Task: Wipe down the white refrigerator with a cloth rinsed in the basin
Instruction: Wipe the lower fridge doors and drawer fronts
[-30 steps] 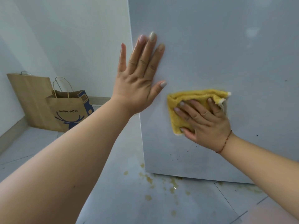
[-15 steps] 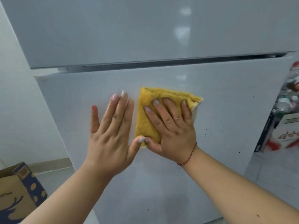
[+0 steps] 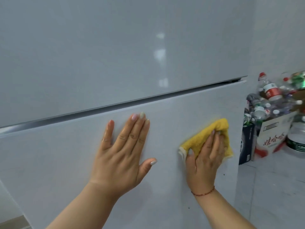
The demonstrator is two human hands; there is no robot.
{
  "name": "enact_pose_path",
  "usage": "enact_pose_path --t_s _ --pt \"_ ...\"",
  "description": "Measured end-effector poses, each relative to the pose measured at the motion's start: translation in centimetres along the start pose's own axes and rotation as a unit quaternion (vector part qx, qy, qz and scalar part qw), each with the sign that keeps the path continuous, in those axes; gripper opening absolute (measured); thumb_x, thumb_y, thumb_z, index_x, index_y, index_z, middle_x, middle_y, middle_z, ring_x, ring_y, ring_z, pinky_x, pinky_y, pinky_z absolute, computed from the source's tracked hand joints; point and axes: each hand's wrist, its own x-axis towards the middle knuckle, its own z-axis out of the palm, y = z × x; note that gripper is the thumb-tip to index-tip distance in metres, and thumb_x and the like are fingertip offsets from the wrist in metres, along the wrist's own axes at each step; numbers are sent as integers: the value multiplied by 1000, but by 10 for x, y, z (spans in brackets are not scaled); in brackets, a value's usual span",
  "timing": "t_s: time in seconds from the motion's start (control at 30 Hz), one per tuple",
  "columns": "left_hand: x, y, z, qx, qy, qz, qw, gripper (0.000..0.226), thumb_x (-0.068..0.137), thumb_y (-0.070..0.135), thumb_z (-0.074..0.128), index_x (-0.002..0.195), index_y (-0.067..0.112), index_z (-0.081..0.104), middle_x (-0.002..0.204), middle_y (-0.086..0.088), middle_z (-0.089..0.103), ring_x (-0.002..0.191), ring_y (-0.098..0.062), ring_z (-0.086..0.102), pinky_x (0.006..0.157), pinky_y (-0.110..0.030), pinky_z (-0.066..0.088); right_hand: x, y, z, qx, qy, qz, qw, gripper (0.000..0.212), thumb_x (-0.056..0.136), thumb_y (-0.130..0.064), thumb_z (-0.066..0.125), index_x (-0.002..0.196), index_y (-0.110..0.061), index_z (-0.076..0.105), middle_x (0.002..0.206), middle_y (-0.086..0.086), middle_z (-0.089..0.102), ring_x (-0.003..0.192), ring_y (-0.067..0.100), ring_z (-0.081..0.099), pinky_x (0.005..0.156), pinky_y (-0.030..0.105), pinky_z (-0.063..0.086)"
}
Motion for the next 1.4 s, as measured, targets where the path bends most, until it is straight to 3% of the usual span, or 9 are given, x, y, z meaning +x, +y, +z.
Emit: enact_pose_path --t_s 0.13,0.3,0.37,0.53,0.73,0.93,1.1,1.3,1.4 --pt "0 -2 2 12 6 2 1000 75 99 55 20 150 2 31 158 -13 28 148 -24 22 120 -53 8 -34 -42 5 2 -41 -95 995 77 94 -59 23 153 -13 7 155 14 17 145 37 14 112 63 12" --pt "2 2 2 42 29 3 999 71 98 50 27 148 0 34 156 -16 32 147 -27 23 117 -57 15 25 -46 -5 -2 -12 -230 973 73 88 -59 36 149 -21 22 152 8 25 144 31 20 112 63 17" --pt "3 3 1 52 36 0 998 71 97 48 33 148 0 34 156 -16 33 147 -27 23 117 -58 17 63 -35 -11 -13 12 -212 977 72 89 -59 31 149 -19 24 152 9 27 143 30 22 114 60 15" --pt "3 5 -1 46 33 3 998 70 97 47 34 149 0 33 156 -15 31 148 -26 22 119 -57 13 123 19 -20 -11 34 -41 999 76 93 -58 18 150 -8 22 155 17 24 144 30 18 114 58 17" --pt "15 9 -12 -28 68 1 997 63 96 43 37 140 -1 47 148 -15 43 141 -28 33 120 -51 14 34 24 -1 14 14 119 993 78 95 -58 12 150 -3 19 153 20 26 142 33 20 110 61 22" --pt "45 18 -7 -53 12 84 995 67 102 50 19 147 4 37 155 -12 34 146 -23 24 122 -47 10 -41 -30 8 -4 -42 13 999 74 96 -57 16 152 -10 9 155 15 18 143 36 19 112 60 15" --pt "44 21 1 -7 27 101 994 67 101 50 24 149 3 35 156 -13 32 146 -25 27 119 -51 18 40 -24 -9 -8 -8 -101 995 73 92 -62 21 149 -17 20 152 12 27 142 34 23 112 59 17" --pt "42 20 3 9 23 98 995 68 102 49 24 152 3 27 158 -13 27 148 -25 23 120 -51 13 106 4 -16 -14 52 -64 996 75 89 -54 30 147 -6 32 151 18 33 141 35 27 114 56 19" --pt "41 21 4 14 31 97 995 68 102 48 26 152 3 25 159 -13 26 149 -26 21 121 -51 9 89 33 -11 4 63 31 998 75 90 -51 28 147 -3 30 151 20 32 141 36 25 115 54 18"
